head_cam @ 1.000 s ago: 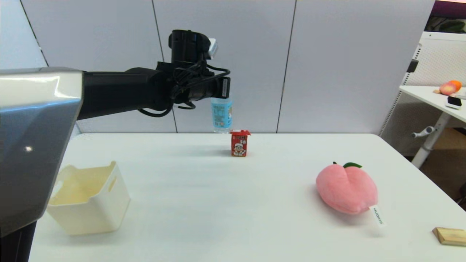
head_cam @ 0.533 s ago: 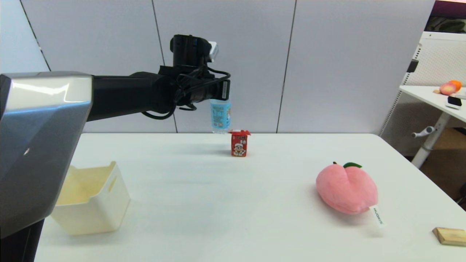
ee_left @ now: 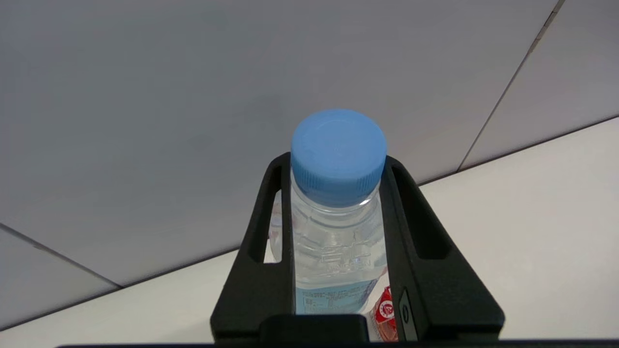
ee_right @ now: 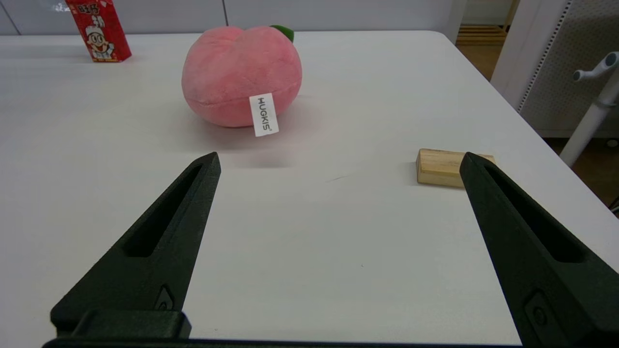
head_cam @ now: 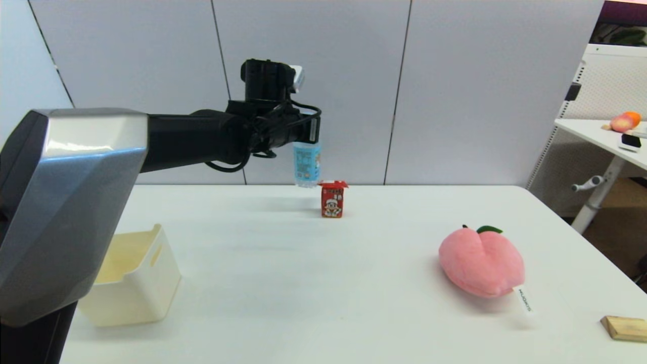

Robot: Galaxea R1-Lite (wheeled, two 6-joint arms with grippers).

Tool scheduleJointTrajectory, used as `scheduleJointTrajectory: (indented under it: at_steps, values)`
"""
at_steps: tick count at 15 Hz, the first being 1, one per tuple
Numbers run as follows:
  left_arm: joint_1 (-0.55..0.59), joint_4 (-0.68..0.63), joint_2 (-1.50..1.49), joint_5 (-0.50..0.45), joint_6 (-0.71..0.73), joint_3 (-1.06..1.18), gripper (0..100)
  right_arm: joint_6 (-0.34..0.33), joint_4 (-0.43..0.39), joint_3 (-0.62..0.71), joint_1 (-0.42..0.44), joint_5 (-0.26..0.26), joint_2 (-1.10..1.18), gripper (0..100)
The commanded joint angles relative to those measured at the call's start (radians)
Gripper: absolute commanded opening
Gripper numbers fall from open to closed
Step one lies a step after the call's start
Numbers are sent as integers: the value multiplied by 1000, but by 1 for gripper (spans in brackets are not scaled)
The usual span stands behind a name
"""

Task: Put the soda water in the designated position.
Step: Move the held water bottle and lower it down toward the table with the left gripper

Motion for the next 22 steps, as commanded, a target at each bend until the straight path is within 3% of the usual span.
scheduleJointTrajectory:
  at_steps: [1, 7, 10, 22]
  values:
    - [6, -51, 28, 0, -3, 0, 0, 0, 0, 0, 0, 0, 0, 100]
    - [8, -81, 51, -5, -6, 0, 0, 0, 0, 0, 0, 0, 0, 100]
    - [6, -83, 54, -54, -11, 0, 0, 0, 0, 0, 0, 0, 0, 100]
    - [-4, -116, 84, -58, -11, 0, 0, 0, 0, 0, 0, 0, 0, 100]
